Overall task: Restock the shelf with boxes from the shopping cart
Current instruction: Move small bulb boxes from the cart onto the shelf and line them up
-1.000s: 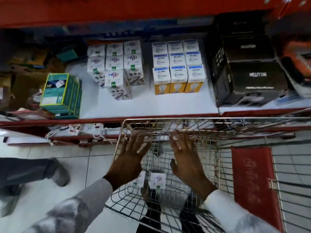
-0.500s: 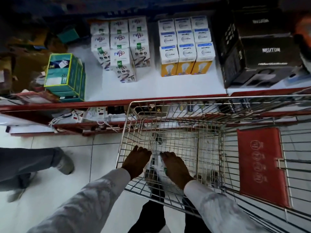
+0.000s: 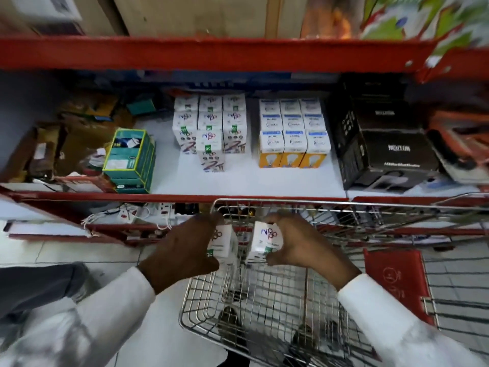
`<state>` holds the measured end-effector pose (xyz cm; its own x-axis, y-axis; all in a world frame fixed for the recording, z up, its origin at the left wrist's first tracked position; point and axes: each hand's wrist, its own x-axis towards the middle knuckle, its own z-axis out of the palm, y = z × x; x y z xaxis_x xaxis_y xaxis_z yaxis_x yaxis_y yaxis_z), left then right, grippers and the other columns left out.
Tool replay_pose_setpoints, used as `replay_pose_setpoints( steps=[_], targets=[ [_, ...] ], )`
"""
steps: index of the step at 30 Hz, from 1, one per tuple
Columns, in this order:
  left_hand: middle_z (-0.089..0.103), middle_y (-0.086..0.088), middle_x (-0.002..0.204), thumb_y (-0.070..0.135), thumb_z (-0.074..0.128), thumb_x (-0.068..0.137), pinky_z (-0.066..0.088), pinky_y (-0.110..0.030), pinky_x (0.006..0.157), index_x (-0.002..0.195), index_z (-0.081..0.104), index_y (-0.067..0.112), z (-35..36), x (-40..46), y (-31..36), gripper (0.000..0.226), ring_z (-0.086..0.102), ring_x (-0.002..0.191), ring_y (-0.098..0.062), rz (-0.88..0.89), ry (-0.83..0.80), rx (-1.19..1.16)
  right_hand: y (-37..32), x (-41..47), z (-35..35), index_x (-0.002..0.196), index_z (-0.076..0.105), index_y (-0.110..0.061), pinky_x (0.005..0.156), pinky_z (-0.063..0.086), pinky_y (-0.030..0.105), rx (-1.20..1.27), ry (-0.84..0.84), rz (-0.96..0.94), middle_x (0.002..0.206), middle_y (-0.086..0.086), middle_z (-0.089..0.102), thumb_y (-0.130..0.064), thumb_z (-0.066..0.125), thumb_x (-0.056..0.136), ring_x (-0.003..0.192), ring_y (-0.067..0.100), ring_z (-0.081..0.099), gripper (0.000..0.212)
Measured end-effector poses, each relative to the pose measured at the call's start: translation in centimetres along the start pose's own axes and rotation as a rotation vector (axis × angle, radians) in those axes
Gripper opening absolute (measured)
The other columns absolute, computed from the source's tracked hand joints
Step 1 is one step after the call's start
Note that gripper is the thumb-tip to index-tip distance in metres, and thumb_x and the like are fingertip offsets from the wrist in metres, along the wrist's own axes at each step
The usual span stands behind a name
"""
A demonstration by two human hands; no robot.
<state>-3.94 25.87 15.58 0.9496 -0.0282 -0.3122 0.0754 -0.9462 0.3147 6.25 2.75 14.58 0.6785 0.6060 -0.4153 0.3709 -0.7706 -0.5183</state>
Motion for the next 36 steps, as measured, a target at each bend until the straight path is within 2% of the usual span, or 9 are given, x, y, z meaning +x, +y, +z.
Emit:
replay_pose_setpoints(
  steps=[2,5,11,15,18,21,25,29,36],
  targets=[
    [0.063,0.002,0.118,0.042,0.081,0.06,0.056,-0.032,0.082,0.132,0.048,0.029,-3.4,0.1,-0.4,0.08,0.063,0.106,-0.021,0.006,0.075,0.023,-1.6,0.6,-2.9,0.13,0.059,-0.024,0.093,0.048,0.027,-0.02,0.051,-0.046,0.12,-0.003,0.06,-0.033,0.09,0.056,0.111,0.016,0.056,0.081],
    [0.065,0.004,0.105,0.046,0.079,0.052,0.058,-0.035,0.074,0.123,0.049,0.034,-7.6,1.0,-1.7,0.077,0.061,0.094,-0.021,-0.03,0.164,0.051,-3.7,2.2,-6.4,0.136,0.055,-0.024,0.089,0.04,0.021,-0.049,0.1,-0.091,0.122,-0.003,0.054,-0.036,0.09,0.057,0.113,0.015,0.054,0.088],
    [0.069,-0.006,0.115,0.034,0.086,0.057,0.058,-0.038,0.078,0.129,0.051,0.025,-11.3,4.4,-5.6,0.08,0.069,0.097,-0.031,-0.161,0.296,0.079,-6.8,7.7,-9.8,0.139,0.054,-0.019,0.086,0.041,0.024,-0.152,0.217,-0.12,0.125,0.003,0.053,-0.037,0.09,0.058,0.114,0.021,0.054,0.09],
    [0.065,-0.009,0.117,0.032,0.086,0.062,0.057,-0.043,0.08,0.131,0.049,0.021,-11.0,7.6,-7.8,0.079,0.068,0.102,-0.035,-0.258,0.312,0.104,-7.6,11.7,-9.8,0.14,0.054,-0.013,0.097,0.051,0.035,-0.214,0.256,-0.11,0.127,0.007,0.052,-0.032,0.089,0.06,0.117,0.028,0.054,0.089],
    [0.065,-0.01,0.117,0.033,0.086,0.064,0.056,-0.042,0.08,0.13,0.05,0.019,-10.3,9.9,-9.0,0.077,0.068,0.102,-0.035,-0.282,0.327,0.099,-7.8,14.2,-9.5,0.13,0.06,-0.01,0.091,0.055,0.042,-0.265,0.286,-0.092,0.124,0.01,0.054,-0.03,0.088,0.062,0.114,0.031,0.053,0.076],
    [0.064,-0.012,0.118,0.033,0.085,0.064,0.056,-0.043,0.079,0.132,0.049,0.016,-9.9,11.9,-9.7,0.08,0.068,0.101,-0.037,-0.283,0.326,0.115,-7.7,16.3,-9.2,0.126,0.06,-0.012,0.087,0.055,0.041,-0.316,0.314,-0.066,0.123,0.01,0.053,-0.029,0.087,0.063,0.115,0.032,0.05,0.071],
    [0.056,-0.015,0.116,0.03,0.083,0.064,0.057,-0.045,0.074,0.13,0.049,0.014,-9.7,13.7,-10.0,0.076,0.069,0.092,-0.042,-0.286,0.325,0.114,-7.3,18.1,-8.8,0.138,0.054,-0.013,0.095,0.051,0.039,-0.324,0.305,-0.048,0.133,0.011,0.049,-0.029,0.087,0.065,0.126,0.032,0.043,0.081],
    [0.05,-0.017,0.118,0.027,0.082,0.067,0.057,-0.044,0.074,0.133,0.048,0.014,-9.8,14.7,-10.1,0.076,0.069,0.086,-0.043,-0.278,0.314,0.132,-7.1,19.3,-8.4,0.139,0.053,-0.013,0.099,0.051,0.038,-0.298,0.287,-0.058,0.135,0.012,0.045,-0.025,0.088,0.065,0.125,0.03,0.046,0.082],
    [0.044,-0.016,0.125,0.025,0.078,0.072,0.06,-0.052,0.083,0.14,0.047,0.015,-8.9,15.0,-10.6,0.076,0.068,0.092,-0.045,-0.271,0.305,0.037,-6.3,20.6,-7.4,0.145,0.05,-0.014,0.108,0.046,0.037,-0.257,0.283,-0.066,0.136,0.01,0.043,-0.023,0.088,0.065,0.127,0.029,0.049,0.089]
  ],
)
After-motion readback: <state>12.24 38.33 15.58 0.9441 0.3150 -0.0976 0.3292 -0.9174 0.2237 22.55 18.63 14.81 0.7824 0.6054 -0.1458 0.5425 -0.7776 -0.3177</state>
